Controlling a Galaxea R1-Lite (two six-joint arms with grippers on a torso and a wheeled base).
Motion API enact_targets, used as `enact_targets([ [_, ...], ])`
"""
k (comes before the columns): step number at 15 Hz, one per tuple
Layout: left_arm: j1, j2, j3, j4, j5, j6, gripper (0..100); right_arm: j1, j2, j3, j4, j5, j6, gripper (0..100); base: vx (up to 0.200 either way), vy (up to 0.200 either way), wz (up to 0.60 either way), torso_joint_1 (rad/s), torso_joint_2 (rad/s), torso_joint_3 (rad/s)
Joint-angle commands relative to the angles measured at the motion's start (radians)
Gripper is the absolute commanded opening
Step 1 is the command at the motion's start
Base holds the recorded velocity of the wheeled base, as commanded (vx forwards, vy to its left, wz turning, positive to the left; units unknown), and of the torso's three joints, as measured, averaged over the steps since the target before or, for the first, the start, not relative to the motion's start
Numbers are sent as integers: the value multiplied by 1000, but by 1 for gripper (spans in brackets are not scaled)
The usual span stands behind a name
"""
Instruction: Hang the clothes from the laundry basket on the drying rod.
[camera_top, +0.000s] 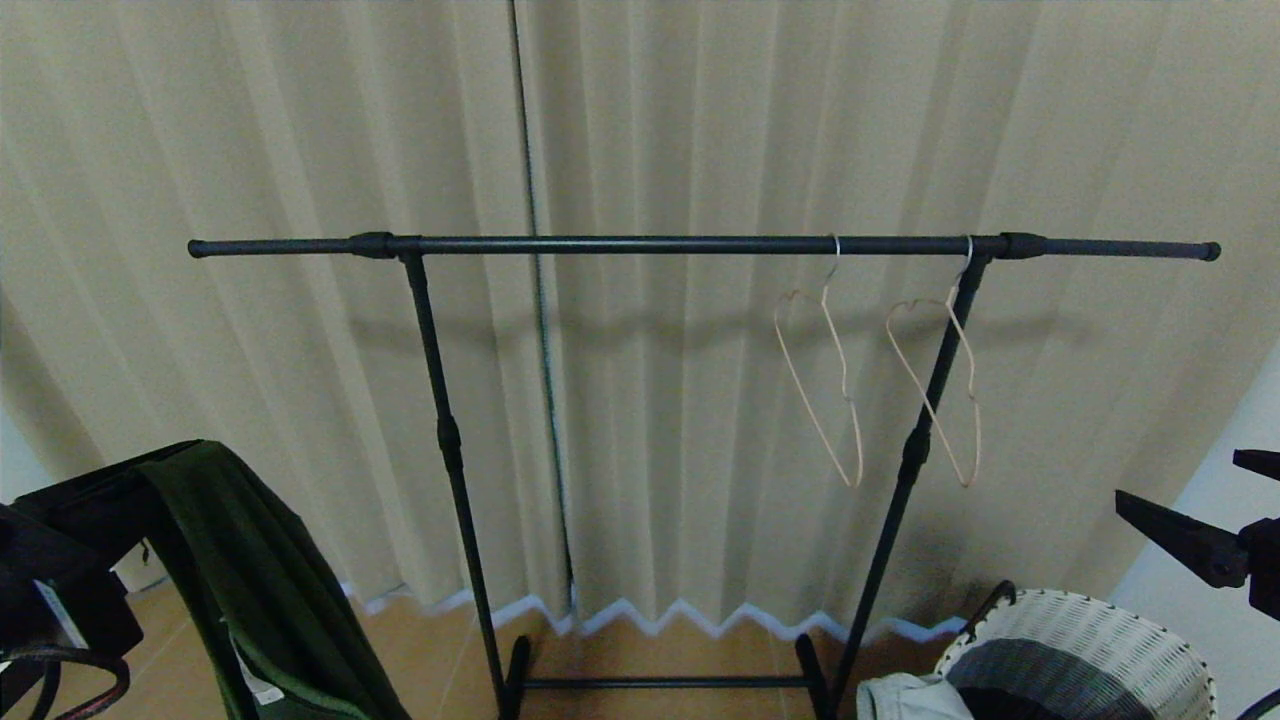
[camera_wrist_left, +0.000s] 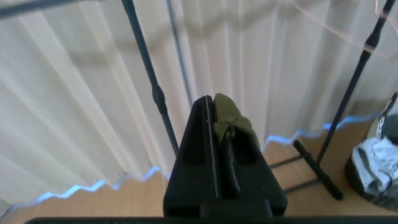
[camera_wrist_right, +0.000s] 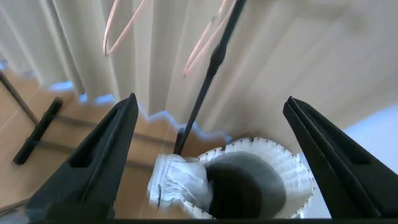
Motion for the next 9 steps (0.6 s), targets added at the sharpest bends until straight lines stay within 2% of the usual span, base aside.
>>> enact_targets([
  [1,1,1,7,-3,1,-1,0,-10,15,-25,17,1,9,100,0,0,0,217,-500,-276],
  [3,1,1,7,-3,1,-2,0,-10,27,-39,18,-2,56,100,0,0,0,100,-227,-127],
  [6,1,4,7,0,1,-2,0,-7,57,-40,26,-105,71,100,0,0,0,24,-47,-24],
  [7,1,7,7,2,1,-1,0,-6,58,-42,24,-105,76,100,0,0,0,0,0,0],
  [9,1,7,4,0,1,1,0,-3,60,-43,23,-109,79,100,200,0,0,7,-10,2],
])
